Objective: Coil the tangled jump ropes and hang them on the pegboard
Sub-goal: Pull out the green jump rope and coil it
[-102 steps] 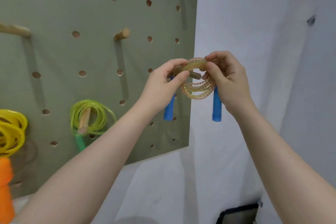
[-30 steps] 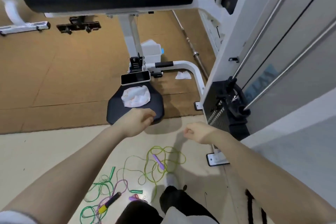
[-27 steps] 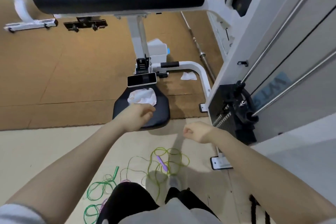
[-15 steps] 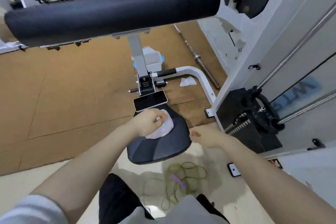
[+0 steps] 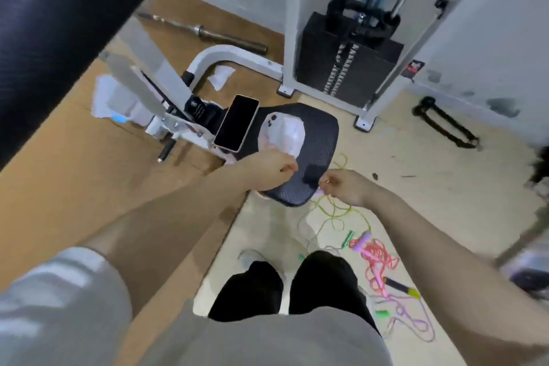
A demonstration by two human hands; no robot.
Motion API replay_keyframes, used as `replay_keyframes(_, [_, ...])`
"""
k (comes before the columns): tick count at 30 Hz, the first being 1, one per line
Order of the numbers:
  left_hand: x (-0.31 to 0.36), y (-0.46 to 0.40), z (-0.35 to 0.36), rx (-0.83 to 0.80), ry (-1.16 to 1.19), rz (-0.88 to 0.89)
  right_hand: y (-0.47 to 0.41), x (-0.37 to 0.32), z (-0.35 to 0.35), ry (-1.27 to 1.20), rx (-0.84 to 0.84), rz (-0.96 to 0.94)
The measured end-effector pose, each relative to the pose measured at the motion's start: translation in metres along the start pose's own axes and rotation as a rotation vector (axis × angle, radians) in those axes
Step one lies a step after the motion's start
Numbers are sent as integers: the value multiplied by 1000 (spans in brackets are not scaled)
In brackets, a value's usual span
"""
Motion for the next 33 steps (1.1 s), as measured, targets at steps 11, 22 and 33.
replay_keyframes(11, [18,42,130,-184,96,177,108,136,172,-582,301,482])
replay_keyframes(22, [-41,-71,363,-269,180,87,58,243,410,-380,104,569])
replay_keyframes(33, [-186,-325,635,-276,190,16,-217,438,578,-200,258,748])
Point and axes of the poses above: each hand's wrist, its own y-axis away from the middle knuckle, its own z-axis out of the palm, x = y × z, the point moved 6 cm from there along -y, towards the middle knuckle, and after that the axes turned 9 degrees about -x, right-handed, at the moved point
